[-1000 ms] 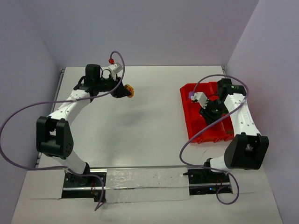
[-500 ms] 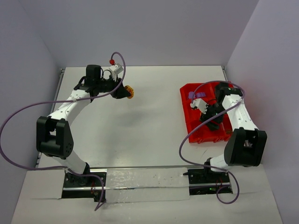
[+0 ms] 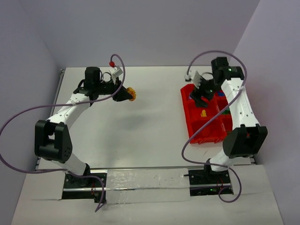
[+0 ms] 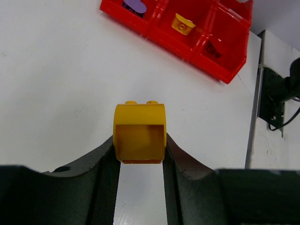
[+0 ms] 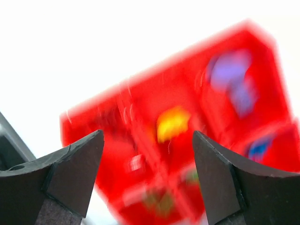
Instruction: Sort the legos into containers by color
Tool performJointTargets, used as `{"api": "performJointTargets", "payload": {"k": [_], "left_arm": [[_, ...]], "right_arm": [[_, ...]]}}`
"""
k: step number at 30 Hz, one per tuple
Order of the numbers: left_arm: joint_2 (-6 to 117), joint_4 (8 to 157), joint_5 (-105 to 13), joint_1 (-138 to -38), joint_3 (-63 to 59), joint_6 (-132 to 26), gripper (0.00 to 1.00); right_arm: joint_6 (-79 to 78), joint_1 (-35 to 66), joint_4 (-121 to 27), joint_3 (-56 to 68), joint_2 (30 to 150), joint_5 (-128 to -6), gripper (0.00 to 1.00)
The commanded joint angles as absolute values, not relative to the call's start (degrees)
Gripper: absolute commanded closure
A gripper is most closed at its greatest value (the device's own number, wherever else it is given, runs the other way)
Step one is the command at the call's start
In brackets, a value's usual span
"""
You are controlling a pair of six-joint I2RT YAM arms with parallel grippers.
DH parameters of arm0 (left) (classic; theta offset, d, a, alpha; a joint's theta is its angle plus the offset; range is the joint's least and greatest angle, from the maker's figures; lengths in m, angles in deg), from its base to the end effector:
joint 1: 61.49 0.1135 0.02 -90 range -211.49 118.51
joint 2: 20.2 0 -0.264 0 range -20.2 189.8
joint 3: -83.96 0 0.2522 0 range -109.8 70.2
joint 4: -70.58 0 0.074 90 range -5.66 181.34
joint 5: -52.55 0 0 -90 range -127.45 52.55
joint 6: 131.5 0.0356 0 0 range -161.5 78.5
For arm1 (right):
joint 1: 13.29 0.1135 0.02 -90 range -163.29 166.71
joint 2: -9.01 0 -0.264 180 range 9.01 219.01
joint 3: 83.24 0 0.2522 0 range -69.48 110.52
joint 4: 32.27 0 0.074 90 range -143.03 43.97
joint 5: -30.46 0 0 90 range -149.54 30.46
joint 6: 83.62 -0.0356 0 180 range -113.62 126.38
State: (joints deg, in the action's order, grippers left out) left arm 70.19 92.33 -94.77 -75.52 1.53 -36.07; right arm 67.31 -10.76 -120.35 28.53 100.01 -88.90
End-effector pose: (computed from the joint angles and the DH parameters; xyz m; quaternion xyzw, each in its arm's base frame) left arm 0.3348 -0.1145 0.2964 0.3656 0.7072 -0.4466 0.4083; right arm 0.2999 0.0307 0.3700 -0.5412 0.7805 0.1241 0.2873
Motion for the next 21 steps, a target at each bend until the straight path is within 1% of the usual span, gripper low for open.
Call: {"api": "performJointTargets", "payload": {"k": [1,4,7,12,13,17,19,21], "left_arm": [[67.55,83.42,-104.77,-76.45,1.61,-30.13,0.99],[68.79,84.46,-108.99,-76.7,0.06,-23.56,0.98],[71.7,92.86,-113.96,-76.89,-4.77,-12.61,0.98],[78.45,120.77,-115.65,-78.18,-16.95,10.87,0.98],[79.14,125.07,-115.57,-78.38,-18.23,13.28,0.98],[80.86,129.55,-115.31,-78.75,-21.47,18.6,0.98],[80.75,129.15,-115.14,-78.9,-21.27,18.48,0.98],[80.28,127.45,-114.86,-78.98,-20.75,17.71,0.98]], "right_arm": [[48.43,-2.72,-112.79,37.52,106.93,-108.5,0.18],[43.98,2.38,-108.6,40.09,110.83,-112.6,0.17],[45.5,6.14,-109.2,44.7,114.35,-114.99,0.17],[44.22,10.32,-103.24,45.01,114.57,-115.83,0.16],[44.12,10.79,-102.64,45.17,114.6,-115.69,0.16],[43.57,12.63,-100.15,47.15,115.27,-115.71,0.17],[42.77,13.13,-98.68,46.86,115.23,-115.79,0.17],[42.41,13.98,-96.27,45.94,114.54,-115.79,0.2]]}}
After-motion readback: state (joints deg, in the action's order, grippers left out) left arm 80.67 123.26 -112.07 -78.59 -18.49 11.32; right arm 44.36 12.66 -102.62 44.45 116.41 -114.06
